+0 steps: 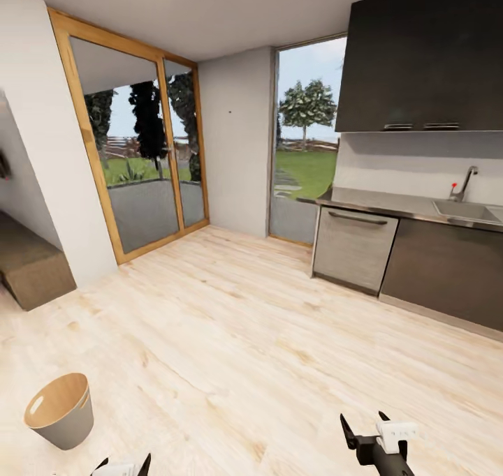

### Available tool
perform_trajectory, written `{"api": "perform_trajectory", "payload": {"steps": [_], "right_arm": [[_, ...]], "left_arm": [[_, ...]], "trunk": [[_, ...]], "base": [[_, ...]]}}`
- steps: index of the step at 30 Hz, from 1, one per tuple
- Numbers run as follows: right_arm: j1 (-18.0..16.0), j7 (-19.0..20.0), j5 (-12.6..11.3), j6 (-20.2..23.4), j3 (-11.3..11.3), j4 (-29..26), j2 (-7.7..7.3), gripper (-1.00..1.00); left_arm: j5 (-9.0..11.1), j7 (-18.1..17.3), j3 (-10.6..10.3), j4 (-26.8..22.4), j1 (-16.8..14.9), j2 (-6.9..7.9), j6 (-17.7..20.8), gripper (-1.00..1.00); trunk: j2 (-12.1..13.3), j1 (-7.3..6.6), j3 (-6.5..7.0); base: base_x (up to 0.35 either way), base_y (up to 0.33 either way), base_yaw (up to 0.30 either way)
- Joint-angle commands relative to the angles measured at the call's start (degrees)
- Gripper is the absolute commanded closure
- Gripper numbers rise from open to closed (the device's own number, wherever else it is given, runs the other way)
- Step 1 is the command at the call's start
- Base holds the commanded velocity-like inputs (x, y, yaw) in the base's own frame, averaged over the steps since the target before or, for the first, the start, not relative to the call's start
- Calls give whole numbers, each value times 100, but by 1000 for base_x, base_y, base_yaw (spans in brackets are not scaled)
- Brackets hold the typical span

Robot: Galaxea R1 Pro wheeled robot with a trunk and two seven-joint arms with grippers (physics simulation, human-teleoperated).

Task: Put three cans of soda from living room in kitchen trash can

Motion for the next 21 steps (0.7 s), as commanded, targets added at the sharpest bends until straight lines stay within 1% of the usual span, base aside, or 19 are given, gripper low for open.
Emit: {"api": "perform_trajectory", "payload": {"steps": [1, 13, 21], "right_arm": [[0, 1, 0, 0, 0, 0, 0, -100], [0, 0, 1, 0, 0, 6, -1, -100], [0, 4, 0, 0, 1, 0, -2, -100]], "left_arm": [[0, 1, 0, 0, 0, 0, 0, -100], [-1, 5, -2, 5, 0, -6, 0, -100], [0, 3, -6, 129, 0, -9, 0, -100]], "trunk": [[0, 0, 2], [0, 0, 31], [0, 0, 50]], "base": [[0, 0, 247], [0, 0, 247], [0, 0, 247]]}}
